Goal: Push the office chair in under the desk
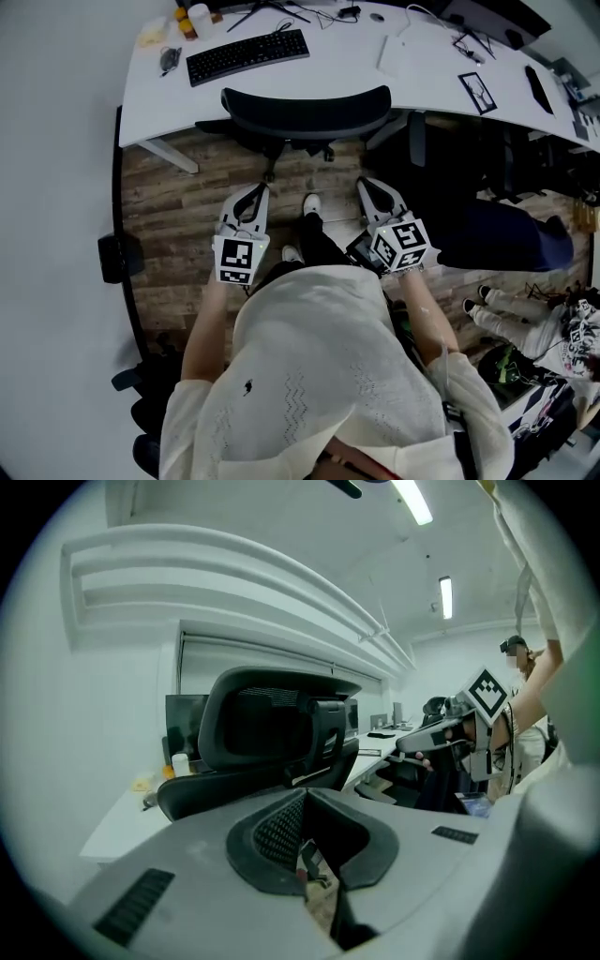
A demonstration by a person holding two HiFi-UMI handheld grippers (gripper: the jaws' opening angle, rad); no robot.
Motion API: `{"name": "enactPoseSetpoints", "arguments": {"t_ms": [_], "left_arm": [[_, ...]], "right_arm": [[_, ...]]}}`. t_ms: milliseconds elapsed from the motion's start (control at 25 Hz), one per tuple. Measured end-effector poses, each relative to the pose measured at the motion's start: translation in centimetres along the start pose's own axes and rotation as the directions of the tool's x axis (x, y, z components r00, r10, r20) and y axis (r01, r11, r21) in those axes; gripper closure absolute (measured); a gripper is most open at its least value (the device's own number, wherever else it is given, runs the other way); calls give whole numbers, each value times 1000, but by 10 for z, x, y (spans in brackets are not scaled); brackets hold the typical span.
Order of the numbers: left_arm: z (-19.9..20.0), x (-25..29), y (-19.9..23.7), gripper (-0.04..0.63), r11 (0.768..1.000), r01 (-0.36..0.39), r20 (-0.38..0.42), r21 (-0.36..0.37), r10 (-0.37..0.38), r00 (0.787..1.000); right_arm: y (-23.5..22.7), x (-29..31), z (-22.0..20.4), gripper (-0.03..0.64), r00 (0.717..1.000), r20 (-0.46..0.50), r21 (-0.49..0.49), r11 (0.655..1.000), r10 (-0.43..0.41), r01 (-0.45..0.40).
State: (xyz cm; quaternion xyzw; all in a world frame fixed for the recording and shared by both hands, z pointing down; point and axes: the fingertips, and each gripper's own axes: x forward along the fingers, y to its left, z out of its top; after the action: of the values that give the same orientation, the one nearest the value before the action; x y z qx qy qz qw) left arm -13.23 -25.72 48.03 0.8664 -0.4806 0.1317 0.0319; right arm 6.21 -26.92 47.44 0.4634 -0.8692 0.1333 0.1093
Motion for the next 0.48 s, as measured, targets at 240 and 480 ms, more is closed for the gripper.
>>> {"name": "enactPoseSetpoints", "arguments": {"t_ms": [240, 480], "left_arm": [[8, -15, -10, 581, 997, -21, 48, -81, 25, 999], [21, -27, -10, 581, 992, -47, 94, -121, 58, 994]], "right_arm": [[16, -15, 0, 615, 1000, 15, -2, 1000, 3, -3], [23, -29, 14, 615, 999, 48, -10, 1000, -4, 4]]}}
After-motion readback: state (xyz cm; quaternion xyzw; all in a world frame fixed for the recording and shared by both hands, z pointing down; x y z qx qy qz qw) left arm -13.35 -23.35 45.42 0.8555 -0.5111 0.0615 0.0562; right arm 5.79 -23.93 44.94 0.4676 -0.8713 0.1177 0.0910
